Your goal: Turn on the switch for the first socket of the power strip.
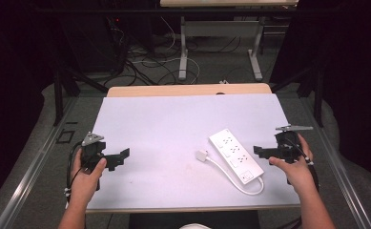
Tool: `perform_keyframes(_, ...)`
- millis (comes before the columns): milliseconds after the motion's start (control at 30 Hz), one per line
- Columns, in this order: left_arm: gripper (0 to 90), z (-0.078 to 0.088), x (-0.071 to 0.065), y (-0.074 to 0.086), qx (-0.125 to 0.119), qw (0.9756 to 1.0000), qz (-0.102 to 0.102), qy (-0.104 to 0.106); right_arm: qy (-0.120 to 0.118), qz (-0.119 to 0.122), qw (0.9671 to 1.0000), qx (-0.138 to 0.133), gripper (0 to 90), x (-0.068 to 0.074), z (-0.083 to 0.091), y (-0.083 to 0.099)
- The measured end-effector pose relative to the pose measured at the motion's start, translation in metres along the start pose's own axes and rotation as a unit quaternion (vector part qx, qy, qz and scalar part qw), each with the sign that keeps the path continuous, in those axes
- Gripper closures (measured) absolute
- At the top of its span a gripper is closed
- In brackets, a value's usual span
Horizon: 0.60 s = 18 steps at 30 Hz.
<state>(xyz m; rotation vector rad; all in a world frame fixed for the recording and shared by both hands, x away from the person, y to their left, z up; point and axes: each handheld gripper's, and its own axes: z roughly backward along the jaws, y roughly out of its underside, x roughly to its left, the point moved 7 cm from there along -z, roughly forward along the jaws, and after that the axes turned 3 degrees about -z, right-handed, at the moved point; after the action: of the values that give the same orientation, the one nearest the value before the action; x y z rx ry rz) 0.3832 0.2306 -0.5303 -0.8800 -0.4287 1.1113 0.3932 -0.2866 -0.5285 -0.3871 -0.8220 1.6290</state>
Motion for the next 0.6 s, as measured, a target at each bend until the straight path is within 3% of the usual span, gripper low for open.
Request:
perform_keyframes(267, 0.3, -0.001, 0.007, 0.003, 0.002, 1.0, 0.006, -0.007, 0.004, -0.012, 0.9998, -0.016, 0.0, -0.016, 0.002, -0.002)
perform_keyframes(600, 0.3, -0.001, 0.016, 0.005, -0.006, 0.9996, 0.02, -0.02, 0.011, -0.023, 0.9995, -0.017, 0.0, -0.028, 0.002, 0.0)
